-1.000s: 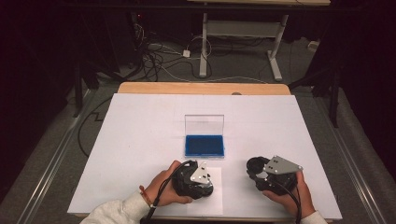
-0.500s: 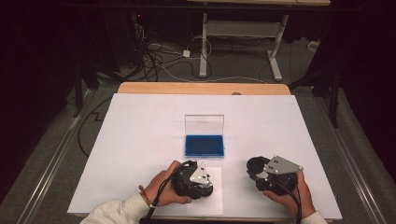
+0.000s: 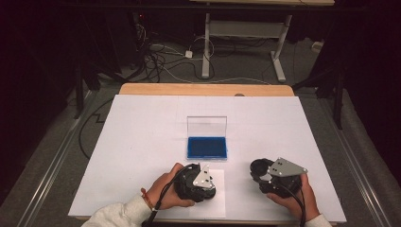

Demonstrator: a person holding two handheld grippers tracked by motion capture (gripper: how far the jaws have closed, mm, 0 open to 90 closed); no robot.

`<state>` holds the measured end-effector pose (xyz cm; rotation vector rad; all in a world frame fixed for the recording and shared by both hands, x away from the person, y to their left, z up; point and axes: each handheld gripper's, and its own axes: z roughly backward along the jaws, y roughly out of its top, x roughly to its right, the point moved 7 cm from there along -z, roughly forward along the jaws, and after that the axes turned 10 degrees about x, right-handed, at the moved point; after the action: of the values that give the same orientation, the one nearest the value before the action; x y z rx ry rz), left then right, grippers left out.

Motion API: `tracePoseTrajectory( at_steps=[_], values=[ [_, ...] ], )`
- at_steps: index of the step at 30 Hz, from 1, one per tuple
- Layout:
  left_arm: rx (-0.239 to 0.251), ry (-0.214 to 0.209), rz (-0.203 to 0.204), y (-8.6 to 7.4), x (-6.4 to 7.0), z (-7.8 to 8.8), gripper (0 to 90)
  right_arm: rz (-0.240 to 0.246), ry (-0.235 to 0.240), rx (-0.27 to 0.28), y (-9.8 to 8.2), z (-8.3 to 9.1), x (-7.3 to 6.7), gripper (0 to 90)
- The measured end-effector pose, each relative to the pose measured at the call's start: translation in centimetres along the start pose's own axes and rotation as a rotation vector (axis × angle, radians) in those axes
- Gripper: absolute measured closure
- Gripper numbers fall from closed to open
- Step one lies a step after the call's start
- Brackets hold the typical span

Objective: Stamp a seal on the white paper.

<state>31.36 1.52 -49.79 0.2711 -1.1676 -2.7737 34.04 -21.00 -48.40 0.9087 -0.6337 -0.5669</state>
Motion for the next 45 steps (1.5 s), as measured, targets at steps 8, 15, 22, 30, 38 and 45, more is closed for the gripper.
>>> tracePoseTrajectory(
  at_steps=[8, 15, 22, 30, 38, 45],
  values=[
    [0.091, -0.011, 0.082, 0.8, -1.2, 1.7, 54.9, 0.001, 0.005, 0.003, 0.0, 0.0, 0.0, 38.7],
    [0.148, 0.045, 0.087, 1.2, -2.2, 3.8, 54.8, -0.003, -0.004, 0.011, 0.2, 0.2, 0.1, 38.7],
    [0.175, 0.103, 0.112, 0.8, -3.6, 5.5, 54.8, -0.004, -0.003, 0.016, 0.2, 0.2, 0.2, 38.7],
    [0.177, 0.152, 0.143, -0.2, -5.0, 6.6, 54.9, -0.006, -0.007, 0.023, 0.2, 0.4, 0.3, 38.7],
    [0.176, 0.187, 0.171, -1.1, -6.1, 7.3, 54.8, -0.018, -0.010, 0.036, 0.4, 0.4, 0.6, 38.7],
    [0.176, 0.212, 0.192, -1.7, -6.5, 7.9, 54.8, -0.027, 0.006, 0.031, 0.5, -0.1, 0.7, 38.8]
  ],
)
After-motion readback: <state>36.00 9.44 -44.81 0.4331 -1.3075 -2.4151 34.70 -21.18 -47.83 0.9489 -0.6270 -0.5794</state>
